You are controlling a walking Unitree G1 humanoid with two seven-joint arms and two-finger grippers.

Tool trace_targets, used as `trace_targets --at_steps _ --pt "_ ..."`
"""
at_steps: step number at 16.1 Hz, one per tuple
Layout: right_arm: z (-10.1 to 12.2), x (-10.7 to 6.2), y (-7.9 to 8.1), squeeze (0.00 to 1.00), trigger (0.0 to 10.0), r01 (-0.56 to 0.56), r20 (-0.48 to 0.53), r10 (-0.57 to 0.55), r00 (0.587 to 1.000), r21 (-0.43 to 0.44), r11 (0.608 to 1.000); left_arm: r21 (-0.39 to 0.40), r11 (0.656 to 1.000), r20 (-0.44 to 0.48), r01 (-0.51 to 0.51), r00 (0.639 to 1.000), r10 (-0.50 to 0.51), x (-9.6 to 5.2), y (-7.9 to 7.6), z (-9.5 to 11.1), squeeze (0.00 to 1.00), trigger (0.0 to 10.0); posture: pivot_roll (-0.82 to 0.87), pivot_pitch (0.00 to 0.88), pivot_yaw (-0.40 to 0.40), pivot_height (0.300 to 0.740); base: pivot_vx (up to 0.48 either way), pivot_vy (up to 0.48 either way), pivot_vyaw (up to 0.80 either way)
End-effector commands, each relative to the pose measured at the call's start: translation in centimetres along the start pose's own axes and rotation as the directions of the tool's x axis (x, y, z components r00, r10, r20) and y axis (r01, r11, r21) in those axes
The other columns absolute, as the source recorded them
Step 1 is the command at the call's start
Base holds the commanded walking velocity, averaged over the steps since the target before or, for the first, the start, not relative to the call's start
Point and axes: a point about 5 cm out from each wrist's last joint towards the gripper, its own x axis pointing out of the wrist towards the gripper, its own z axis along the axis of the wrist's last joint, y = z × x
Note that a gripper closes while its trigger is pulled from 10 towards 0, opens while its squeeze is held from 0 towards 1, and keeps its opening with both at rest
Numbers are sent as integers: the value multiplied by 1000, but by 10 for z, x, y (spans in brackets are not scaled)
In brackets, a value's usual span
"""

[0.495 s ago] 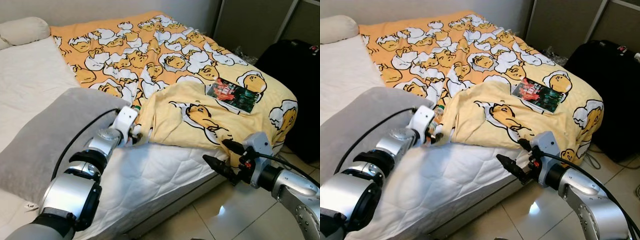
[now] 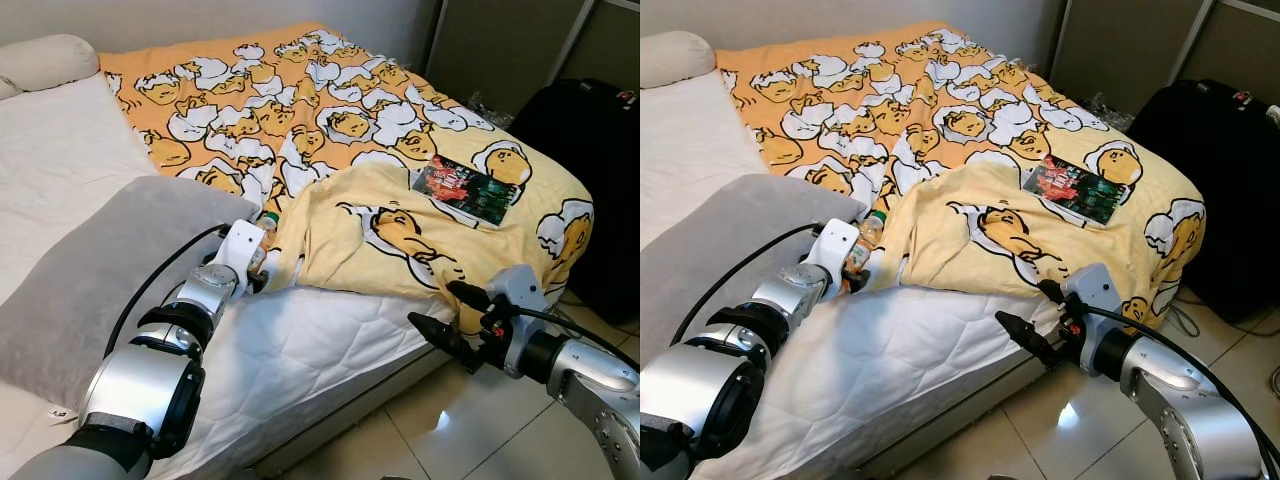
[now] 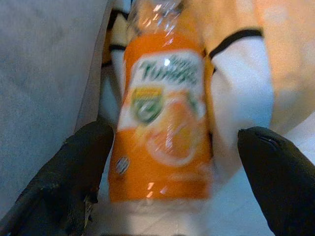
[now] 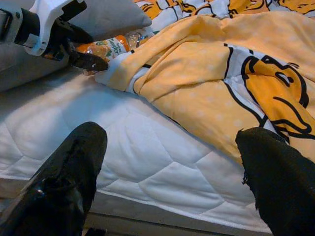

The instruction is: Clean up the room

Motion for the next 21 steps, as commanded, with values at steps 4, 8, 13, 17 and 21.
trace_targets --at_steps 4,8,13,17,21 --pt "2 -5 4 0 10000 -12 -19 11 1000 -33 999 44 999 -57 -31 998 34 0 5 -16 0 10000 -245 0 33 740 0 0 0" --pt "4 -7 5 0 10000 -12 -22 11 1000 -39 999 7 1000 -16 -9 1000 9 0 2 -12 0 9882 -249 0 25 740 0 0 0" --pt "8 -5 8 0 10000 -39 -17 39 999 -36 999 7 1000 -34 1 999 -1 0 2 -15 0 0 -246 0 25 740 0 0 0" --pt "9 -7 13 0 10000 -102 -18 101 995 -35 994 12 1000 -58 8 998 -7 0 4 -20 0 0 -241 0 32 740 0 0 0" --pt "9 -5 12 0 10000 -93 -16 92 996 -38 995 15 1000 -75 13 997 -12 -1 7 -24 0 0 -240 0 37 740 0 0 0"
